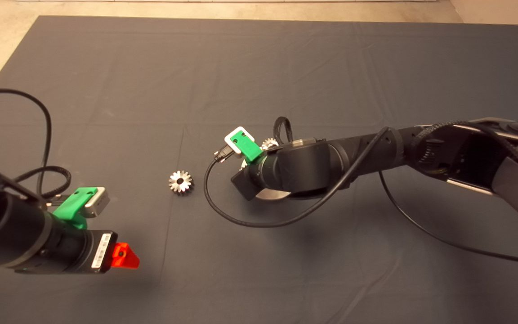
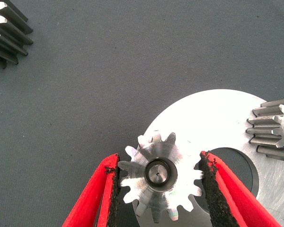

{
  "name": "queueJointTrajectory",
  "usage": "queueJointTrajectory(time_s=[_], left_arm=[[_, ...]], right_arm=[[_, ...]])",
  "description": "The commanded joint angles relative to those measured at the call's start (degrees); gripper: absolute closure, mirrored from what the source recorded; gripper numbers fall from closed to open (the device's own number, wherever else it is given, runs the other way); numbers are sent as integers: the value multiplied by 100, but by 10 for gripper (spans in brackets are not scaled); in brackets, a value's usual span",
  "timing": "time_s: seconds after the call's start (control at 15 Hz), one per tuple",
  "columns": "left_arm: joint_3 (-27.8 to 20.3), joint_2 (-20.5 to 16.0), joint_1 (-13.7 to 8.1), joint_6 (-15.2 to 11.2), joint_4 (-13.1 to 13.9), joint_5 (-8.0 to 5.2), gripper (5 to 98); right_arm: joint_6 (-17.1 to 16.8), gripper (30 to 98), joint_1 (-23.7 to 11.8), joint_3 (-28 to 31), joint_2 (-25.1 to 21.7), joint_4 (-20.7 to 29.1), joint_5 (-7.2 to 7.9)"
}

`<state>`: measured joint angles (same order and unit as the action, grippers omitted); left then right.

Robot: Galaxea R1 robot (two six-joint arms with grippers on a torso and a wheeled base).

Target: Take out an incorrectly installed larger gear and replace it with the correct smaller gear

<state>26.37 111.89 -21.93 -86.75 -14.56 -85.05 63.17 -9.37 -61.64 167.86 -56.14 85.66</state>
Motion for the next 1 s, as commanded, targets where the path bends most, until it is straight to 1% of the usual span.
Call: queueJointTrajectory(time_s=[0.0, 0.13, 0.2, 0.4, 0.47, 0.6, 0.67, 0.8, 0.87, 0.93], left_arm=[[-63, -21, -57, -27, 93, -20, 61], [-63, -21, -57, -27, 93, -11, 61], [-63, -21, -57, -24, 93, -17, 61], [-63, -21, -57, -27, 93, -11, 61], [-63, -21, -57, -27, 93, -11, 61], [-63, -21, -57, -27, 93, -11, 61], [-63, -21, -57, -27, 93, -11, 61], [-63, -21, -57, -27, 93, -11, 61], [-63, -21, -57, -27, 93, -11, 61], [-63, -21, -57, -26, 93, -11, 61]], right_arm=[[46, 888, -83, 127, 6, -187, 3], [46, 887, -91, 127, -3, -187, 3], [46, 871, -92, 127, -12, -187, 3], [46, 870, -92, 136, -12, -187, 3], [55, 854, -92, 140, -12, -187, 3], [55, 850, -92, 153, -12, -187, 3], [55, 813, -92, 153, -21, -187, 12], [64, 805, -92, 153, -21, -178, 12], [64, 786, -94, 192, -23, -178, 20], [64, 755, -135, 370, -47, -178, 38]])
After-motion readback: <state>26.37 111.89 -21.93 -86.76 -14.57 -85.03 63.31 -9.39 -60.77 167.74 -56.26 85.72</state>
